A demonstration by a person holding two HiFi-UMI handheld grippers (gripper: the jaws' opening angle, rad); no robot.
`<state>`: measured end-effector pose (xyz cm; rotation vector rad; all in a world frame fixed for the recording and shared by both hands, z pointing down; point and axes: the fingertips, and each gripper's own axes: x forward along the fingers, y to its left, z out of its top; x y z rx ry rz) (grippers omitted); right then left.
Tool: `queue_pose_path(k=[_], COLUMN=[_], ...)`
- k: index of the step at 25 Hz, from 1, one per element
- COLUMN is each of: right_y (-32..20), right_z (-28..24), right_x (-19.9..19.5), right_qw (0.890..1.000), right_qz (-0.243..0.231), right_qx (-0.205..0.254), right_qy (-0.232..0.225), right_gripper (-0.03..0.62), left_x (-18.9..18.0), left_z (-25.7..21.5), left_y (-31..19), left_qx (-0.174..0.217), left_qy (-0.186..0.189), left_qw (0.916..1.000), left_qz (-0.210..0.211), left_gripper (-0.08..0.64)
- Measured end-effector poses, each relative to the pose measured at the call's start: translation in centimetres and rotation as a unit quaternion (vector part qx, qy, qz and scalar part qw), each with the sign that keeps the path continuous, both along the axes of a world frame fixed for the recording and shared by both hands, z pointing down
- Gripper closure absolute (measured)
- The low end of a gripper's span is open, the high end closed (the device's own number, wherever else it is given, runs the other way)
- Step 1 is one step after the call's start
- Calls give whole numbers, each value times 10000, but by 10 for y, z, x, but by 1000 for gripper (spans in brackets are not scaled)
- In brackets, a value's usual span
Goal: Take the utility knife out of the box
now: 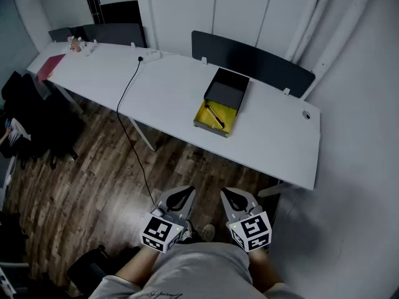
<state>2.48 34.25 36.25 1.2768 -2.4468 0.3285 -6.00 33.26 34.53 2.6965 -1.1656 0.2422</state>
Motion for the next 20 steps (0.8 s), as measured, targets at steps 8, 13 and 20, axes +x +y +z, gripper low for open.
queue_pose_path(k=[8,13,20], right_y=[-2,-10,-20], right_z=[5,1,-10], right_x=[-14,-26,-51], right_qw=[10000,9999,9995], right_qz=[36,136,273], right_qx=[-33,-8,175], right_qy=[69,-50,33], right_gripper=[578,578,578], left_x=[-13,-27,-54], left_z=[3,2,-2], left_y=[-2,-7,-16], left_qx=[1,41,104], left_qy=[46,110,169], left_qw=[10000,9999,9997], left_qz=[34,58,140], left_gripper=[560,560,560])
